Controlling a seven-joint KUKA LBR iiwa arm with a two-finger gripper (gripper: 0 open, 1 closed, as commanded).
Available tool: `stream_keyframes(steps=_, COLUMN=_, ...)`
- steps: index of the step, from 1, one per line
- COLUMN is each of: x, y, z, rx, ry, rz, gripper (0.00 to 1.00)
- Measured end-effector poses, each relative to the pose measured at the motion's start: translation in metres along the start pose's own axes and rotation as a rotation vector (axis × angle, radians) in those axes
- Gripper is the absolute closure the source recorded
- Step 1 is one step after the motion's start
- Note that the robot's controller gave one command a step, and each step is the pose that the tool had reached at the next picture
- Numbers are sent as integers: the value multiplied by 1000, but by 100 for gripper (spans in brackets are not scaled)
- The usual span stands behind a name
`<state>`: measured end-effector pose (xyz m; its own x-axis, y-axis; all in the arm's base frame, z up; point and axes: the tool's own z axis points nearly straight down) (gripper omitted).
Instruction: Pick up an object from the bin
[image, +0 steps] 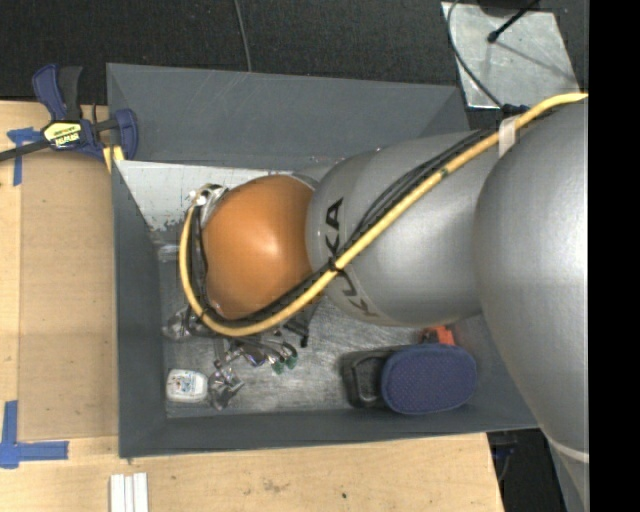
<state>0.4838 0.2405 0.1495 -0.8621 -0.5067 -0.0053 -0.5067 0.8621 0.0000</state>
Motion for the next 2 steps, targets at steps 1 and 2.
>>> stream_keyframes(steps=1, x=-8, y=-7, z=77, rx=8, ry=6, rz=-124, gripper=0)
stream_keyframes(steps=2, x=-4, y=-4, z=76, rx=5, ry=-5, rz=147, gripper=0)
